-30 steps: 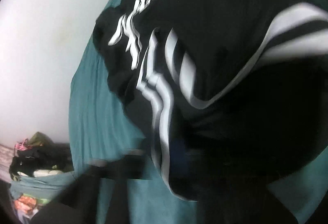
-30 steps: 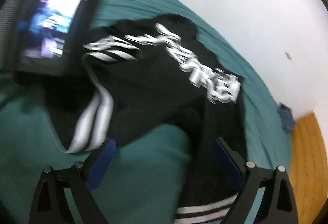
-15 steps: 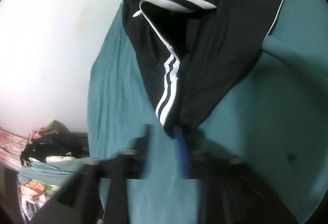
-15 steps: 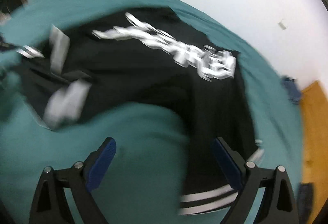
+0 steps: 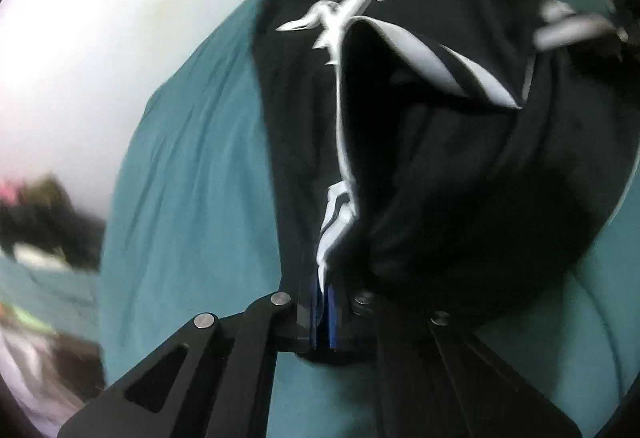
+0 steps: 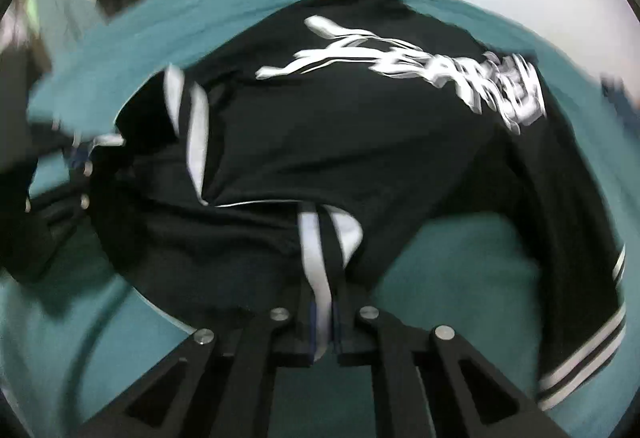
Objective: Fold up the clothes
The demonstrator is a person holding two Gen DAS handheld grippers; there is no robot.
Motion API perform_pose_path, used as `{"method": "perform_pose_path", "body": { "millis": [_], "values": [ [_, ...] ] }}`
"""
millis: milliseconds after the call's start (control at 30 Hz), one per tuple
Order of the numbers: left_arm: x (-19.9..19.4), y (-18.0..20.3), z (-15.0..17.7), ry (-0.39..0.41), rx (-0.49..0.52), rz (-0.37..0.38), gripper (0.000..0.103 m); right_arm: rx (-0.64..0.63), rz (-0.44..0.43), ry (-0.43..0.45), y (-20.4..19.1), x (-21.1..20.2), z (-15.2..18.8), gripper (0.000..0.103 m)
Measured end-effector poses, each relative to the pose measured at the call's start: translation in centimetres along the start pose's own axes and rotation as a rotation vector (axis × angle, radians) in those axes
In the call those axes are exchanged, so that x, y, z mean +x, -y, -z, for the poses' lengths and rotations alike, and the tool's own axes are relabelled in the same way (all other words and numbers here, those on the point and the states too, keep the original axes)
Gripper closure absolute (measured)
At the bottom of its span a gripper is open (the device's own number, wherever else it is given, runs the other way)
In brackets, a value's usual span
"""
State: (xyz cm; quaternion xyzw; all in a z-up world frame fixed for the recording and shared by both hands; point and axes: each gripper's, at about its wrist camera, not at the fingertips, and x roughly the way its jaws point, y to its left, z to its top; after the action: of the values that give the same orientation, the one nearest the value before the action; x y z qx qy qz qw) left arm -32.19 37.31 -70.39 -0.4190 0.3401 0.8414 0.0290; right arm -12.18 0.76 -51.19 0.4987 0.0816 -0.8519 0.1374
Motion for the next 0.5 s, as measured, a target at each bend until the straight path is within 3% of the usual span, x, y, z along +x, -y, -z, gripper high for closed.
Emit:
{"method": "perform_pose_path", "body": {
  "millis": [100,200,367,400,433,500],
  "values": [
    [-2.3,1.3,1.6,0.041,-0.054,-0.016,0.099,-0.024,0.027,0.039,1.0,-2.3,2.1,0.099],
    [-4.6,4.5,2.7,0.083,-0.010,-0.006,0.098,-0.113,0.051,0.050,1.6,-4.4,4.6,0.099],
    [-7.2,13.7,4.3,0.161,0.230,-0.070,0.097,-0.290,0.145,-0.056,1.2,-3.3,6.9,0.098],
    [-7.8,15.1,4.4,0.194,0.288,-0.098,0.090,-0.330,0.176,-0.053,0.9,-3.2,6.8,0.097],
    [-8.4,16.3,4.5,0.230,0.334,-0.120,0.083,-0.377,0.219,-0.002,0.5,-3.8,6.6,0.089],
    [-9.6,18.4,3.9,0.298,0.403,-0.140,0.059,-0.424,0.230,0.093,-0.1,-4.9,6.0,0.055]
  ]
}}
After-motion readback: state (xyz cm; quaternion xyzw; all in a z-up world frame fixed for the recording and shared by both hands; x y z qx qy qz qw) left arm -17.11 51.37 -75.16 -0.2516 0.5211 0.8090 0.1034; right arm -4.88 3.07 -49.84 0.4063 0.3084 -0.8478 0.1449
